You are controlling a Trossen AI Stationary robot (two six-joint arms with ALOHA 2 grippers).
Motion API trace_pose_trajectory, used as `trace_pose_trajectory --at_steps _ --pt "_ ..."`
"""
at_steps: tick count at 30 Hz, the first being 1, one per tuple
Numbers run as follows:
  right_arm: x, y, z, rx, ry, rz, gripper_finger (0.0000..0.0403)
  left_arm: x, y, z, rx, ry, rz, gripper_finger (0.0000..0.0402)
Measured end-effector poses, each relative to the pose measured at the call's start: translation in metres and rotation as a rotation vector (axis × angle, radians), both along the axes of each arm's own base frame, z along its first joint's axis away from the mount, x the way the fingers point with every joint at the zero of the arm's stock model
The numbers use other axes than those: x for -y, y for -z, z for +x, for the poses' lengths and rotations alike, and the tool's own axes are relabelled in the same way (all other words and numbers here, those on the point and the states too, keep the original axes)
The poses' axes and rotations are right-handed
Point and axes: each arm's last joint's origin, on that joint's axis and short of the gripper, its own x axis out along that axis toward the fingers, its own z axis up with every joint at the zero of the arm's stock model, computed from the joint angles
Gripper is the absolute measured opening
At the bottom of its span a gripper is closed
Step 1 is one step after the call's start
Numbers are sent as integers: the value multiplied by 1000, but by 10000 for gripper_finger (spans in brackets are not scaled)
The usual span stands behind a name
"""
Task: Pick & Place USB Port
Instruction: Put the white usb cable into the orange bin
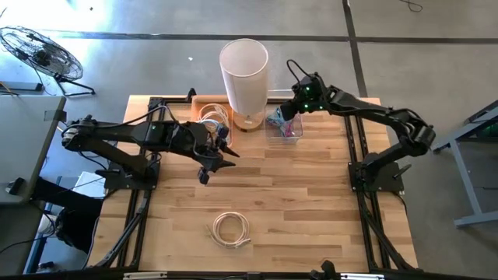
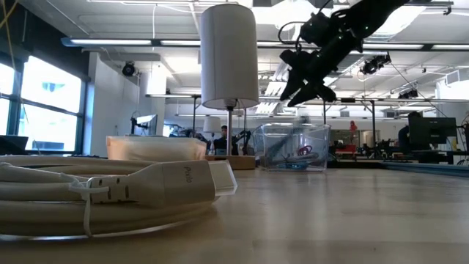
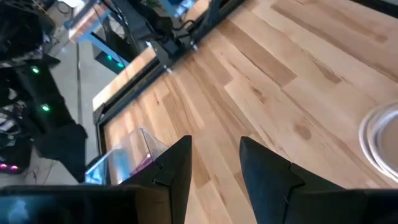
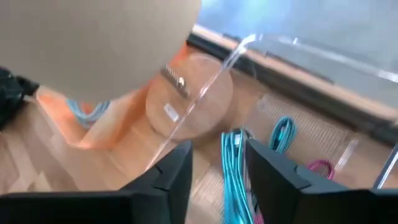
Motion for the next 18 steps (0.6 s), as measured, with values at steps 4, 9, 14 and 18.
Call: trace_pose_trajectory --at_steps 4,9,14,18 --pt "0 -6 -1 25 23 -32 180 0 3 -1 -32 -7 3 131" --pt "-3 -13 -4 48 8 -43 206 -1 8 -4 -91 -25 22 131" --pt "-12 -31 -11 120 -81 -69 208 -2 13 -9 -163 -39 41 131" --pt "-31 -53 -17 199 -201 -110 208 -1 19 -14 -245 8 10 131"
